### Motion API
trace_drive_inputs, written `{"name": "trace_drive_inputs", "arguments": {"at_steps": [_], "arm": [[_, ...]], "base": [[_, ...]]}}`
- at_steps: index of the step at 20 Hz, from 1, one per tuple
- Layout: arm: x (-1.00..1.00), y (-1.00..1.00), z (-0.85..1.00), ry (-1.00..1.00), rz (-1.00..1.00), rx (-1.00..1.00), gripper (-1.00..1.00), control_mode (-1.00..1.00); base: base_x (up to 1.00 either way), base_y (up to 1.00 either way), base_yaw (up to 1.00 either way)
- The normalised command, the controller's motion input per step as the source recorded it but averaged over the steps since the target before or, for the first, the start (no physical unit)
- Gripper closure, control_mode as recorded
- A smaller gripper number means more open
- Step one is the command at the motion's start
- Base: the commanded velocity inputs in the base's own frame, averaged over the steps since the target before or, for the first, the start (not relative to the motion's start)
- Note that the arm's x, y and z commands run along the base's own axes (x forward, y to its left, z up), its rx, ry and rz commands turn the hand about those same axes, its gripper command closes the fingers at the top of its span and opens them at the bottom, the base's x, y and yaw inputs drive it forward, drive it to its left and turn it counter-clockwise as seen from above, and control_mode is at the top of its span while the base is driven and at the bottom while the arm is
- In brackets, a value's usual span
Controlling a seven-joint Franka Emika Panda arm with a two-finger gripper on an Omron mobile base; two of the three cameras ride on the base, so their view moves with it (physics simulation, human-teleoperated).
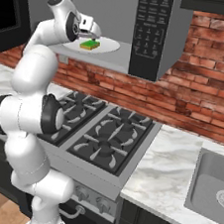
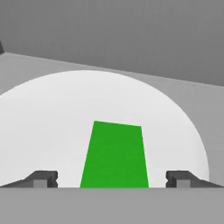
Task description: Place the sponge inside the microwave to prepare for sanitizing.
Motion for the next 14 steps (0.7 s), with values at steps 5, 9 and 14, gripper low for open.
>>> {"name": "trace_drive_inputs", "arguments": {"at_steps": [5, 9, 14], "arm": [[-0.29, 0.00, 0.38, -0.01, -0.01, 0.00, -1.00, -1.00], [-0.47, 0.00, 0.14, 0.00, -0.01, 0.00, -1.00, -1.00], [-0.74, 0.00, 0.04, -0.01, 0.00, 0.00, -1.00, -1.00]], "base": [[0.00, 0.00, 0.00], [0.00, 0.00, 0.00], [0.00, 0.00, 0.00]]}}
